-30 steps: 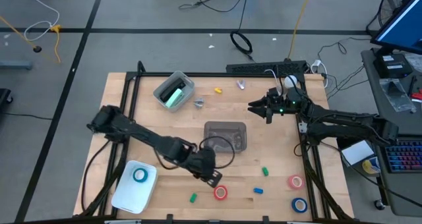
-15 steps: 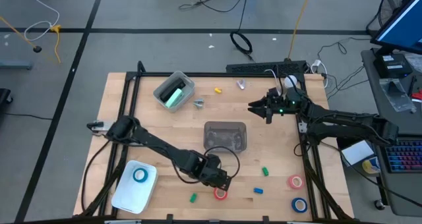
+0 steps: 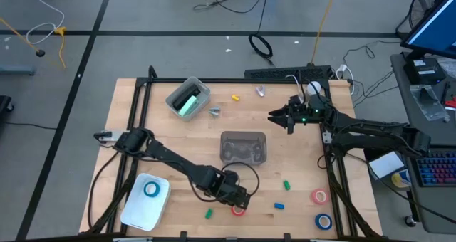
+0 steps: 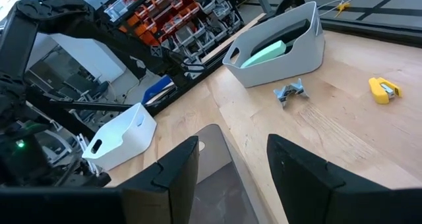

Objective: Pick and place Stapler, Stapler remover, tape
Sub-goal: Put the orange tape into the white bin

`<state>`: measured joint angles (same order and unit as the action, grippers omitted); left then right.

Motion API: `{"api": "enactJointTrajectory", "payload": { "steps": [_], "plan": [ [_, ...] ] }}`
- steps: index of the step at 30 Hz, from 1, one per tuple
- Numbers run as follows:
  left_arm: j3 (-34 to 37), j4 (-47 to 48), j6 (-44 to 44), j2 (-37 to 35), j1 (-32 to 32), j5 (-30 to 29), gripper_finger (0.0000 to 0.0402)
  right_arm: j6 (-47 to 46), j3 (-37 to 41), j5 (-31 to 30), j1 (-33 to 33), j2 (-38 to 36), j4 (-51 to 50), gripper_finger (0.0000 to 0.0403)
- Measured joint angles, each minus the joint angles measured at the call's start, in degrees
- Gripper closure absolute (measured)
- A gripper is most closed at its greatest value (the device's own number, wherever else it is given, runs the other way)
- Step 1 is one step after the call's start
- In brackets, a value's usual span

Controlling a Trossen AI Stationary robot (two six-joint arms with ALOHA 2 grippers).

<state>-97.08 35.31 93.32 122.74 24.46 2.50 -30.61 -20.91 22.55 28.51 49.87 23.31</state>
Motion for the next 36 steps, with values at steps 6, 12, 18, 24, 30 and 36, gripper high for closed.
{"api": "enactJointTrajectory", "payload": {
  "steps": [6,12,18,24,30,36],
  "plan": [
    [0.0,-0.2,0.0,0.0,0.8,-0.1,0.0336,0.0,0.0,0.0,0.0,0.0,0.0,0.0230],
    [0.0,-0.6,0.3,0.0,1.6,-3.9,0.0258,0.0,0.0,0.0,0.0,0.0,0.0,0.0230],
    [0.0,-1.3,-2.8,0.0,1.6,-3.6,0.0205,0.0,0.0,0.0,0.0,0.0,0.0,0.0232],
    [0.1,-2.3,-3.2,1.9,1.1,-1.3,0.0198,0.0,0.0,0.0,0.0,0.0,-0.1,0.0231],
    [0.1,-3.7,-3.3,4.1,1.0,1.0,0.0216,0.2,0.1,0.0,0.0,0.0,-0.3,0.0230],
    [0.1,-5.7,-6.2,5.5,0.6,1.1,0.0240,0.8,0.1,0.0,0.0,0.1,-1.7,0.0230]
  ]
}}
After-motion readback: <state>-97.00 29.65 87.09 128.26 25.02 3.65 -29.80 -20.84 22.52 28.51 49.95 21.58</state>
